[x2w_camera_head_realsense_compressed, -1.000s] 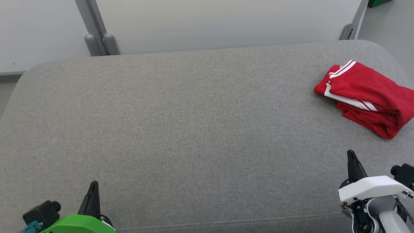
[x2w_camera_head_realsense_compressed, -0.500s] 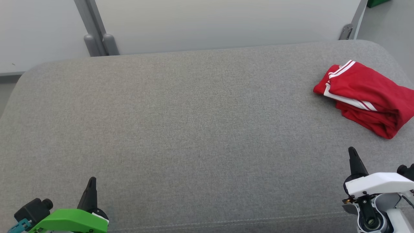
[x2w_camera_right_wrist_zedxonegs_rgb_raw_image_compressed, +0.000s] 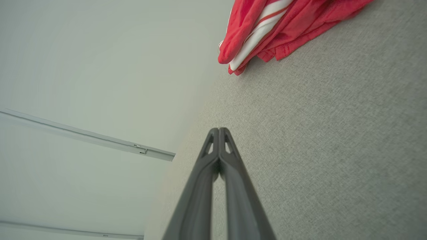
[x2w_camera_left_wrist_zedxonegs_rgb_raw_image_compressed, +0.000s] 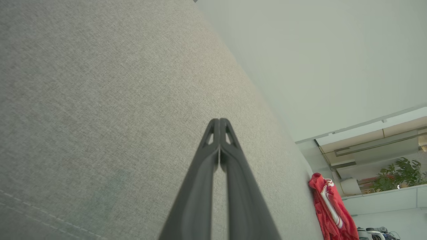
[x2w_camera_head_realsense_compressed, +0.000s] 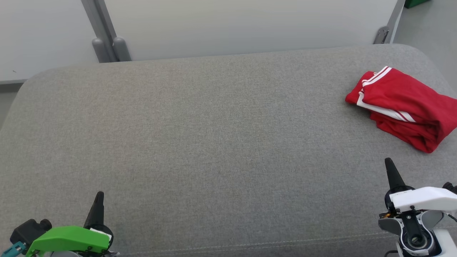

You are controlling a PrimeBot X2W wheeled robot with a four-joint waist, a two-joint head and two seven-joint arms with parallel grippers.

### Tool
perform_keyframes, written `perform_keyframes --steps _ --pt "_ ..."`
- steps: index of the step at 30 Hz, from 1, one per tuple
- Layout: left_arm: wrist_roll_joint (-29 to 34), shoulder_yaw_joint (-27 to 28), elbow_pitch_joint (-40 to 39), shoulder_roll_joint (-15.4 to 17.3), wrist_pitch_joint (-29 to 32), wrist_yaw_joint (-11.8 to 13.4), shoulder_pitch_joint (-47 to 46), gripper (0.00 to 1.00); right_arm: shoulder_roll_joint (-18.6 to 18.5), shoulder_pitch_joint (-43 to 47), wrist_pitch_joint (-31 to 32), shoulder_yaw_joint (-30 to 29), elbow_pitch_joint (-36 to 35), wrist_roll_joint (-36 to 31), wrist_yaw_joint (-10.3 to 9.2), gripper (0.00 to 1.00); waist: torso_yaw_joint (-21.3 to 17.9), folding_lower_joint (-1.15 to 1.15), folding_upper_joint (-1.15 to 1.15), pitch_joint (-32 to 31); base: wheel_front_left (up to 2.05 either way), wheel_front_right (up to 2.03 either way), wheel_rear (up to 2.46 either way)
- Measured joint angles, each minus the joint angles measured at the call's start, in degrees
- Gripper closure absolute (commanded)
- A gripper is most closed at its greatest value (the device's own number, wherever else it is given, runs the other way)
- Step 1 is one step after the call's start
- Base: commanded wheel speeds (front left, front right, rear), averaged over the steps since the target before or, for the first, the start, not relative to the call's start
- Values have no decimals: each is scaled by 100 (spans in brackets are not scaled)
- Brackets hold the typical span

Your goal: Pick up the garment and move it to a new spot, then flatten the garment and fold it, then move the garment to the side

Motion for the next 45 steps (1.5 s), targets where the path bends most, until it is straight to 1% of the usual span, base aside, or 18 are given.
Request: perform_keyframes --steps 10,17,34,35,36,39,45 --pt "-731 122 115 -34 153 -130 -104 100 57 -83 198 -152 18 736 152 100 -7 0 0 -2 0 0 0" --pt "-1277 236 216 -66 253 -268 -243 100 83 -176 345 -271 27 1327 255 100 -13 0 0 -5 0 0 0" --pt "-2542 461 428 -163 498 -477 -442 100 187 -294 686 -525 56 2569 503 100 -25 0 0 -9 0 0 0" --pt "-2542 461 428 -163 498 -477 -442 100 187 -294 686 -525 56 2569 503 100 -25 0 0 -9 0 0 0" --pt "-2662 491 452 -176 543 -516 -471 100 200 -307 712 -555 60 2729 505 100 -27 0 0 -10 0 0 0" --pt "-2769 508 468 -182 546 -517 -524 100 201 -311 727 -565 62 2793 506 100 -27 0 0 -10 0 0 0" --pt "-2794 516 481 -183 546 -519 -544 100 202 -314 727 -569 63 2794 523 100 -27 0 0 -10 0 0 0"
